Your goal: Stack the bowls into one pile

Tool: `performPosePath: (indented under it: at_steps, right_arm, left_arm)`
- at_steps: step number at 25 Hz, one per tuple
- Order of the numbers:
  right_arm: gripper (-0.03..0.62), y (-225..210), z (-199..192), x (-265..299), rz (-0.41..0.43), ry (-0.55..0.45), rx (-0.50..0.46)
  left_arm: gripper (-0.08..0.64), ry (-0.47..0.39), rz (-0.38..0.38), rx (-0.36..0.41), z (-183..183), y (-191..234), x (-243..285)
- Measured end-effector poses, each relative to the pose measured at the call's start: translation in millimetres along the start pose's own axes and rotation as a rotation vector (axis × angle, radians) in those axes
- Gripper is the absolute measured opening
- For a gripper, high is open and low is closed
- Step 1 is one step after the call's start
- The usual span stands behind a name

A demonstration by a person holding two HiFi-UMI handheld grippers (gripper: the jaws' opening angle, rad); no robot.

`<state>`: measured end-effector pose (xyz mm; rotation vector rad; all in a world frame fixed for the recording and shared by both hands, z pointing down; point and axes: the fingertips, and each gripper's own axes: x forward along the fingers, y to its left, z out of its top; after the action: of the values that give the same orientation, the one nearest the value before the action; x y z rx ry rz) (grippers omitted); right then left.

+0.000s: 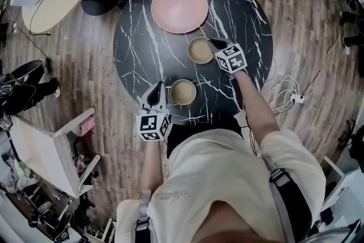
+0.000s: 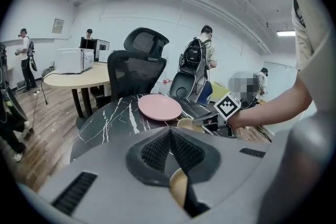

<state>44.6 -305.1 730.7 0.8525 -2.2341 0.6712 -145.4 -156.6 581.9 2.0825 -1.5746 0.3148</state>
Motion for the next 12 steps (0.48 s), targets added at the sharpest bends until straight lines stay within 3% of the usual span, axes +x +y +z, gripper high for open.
performPosePath:
  at_steps: [12]
  right_arm:
    - [0.02,3,-6,-32,-0.04,-0.021,-0.01]
  left_arm:
    - [0.017,-0.032,-0.02,0.018,5,1,-12]
